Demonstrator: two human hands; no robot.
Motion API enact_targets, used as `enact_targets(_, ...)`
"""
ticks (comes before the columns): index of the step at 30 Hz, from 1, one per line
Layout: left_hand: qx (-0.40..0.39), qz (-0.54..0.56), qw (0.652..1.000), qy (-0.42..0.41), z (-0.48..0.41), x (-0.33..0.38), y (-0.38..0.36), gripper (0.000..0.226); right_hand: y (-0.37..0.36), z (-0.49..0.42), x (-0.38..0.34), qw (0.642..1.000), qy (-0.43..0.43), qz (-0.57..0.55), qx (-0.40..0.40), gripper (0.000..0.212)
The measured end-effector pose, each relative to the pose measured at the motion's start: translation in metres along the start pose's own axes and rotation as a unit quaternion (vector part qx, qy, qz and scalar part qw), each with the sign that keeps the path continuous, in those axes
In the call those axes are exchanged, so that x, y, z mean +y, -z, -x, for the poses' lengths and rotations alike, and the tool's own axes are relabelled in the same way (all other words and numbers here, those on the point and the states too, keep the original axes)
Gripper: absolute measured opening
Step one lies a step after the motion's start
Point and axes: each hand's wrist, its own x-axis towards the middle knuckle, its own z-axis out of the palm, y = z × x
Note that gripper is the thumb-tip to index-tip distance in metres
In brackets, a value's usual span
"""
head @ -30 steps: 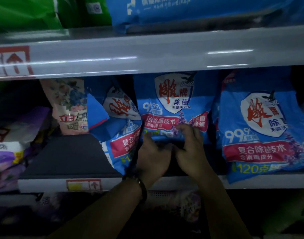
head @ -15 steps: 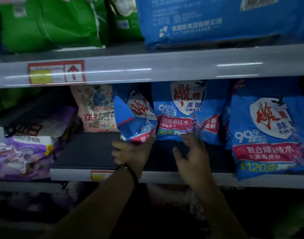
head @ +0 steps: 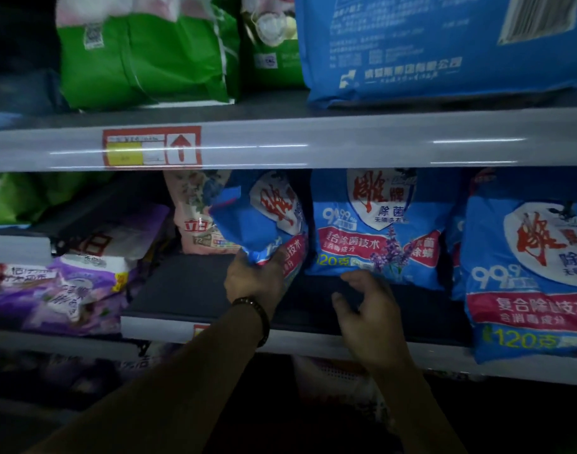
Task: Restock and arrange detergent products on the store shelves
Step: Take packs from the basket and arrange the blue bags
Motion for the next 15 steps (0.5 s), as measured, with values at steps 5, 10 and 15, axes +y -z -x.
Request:
enact_targets(5, -0.080, 0.045, 0.996, 0.003, 0.003, 0.013, 0.061, 0.059, -0.001, 0.004, -0.016, 0.997, -0.051, -0.058, -0.003, 0.029)
enact_targets(10, -0.159, 0.086, 0.983, 0.019, 0.037, 0.025, 0.120, 0.017, 0.010, 0.015, -0.036, 0.983, -0.110, -0.142, -0.046, 0.043)
enact_targets(15, -0.239, 0.099, 0.966, 0.026, 0.056, 0.029, 0.133, 0.026, 0.040, 0.023, -0.040, 0.948, -0.119, -0.254, -0.148, 0.035)
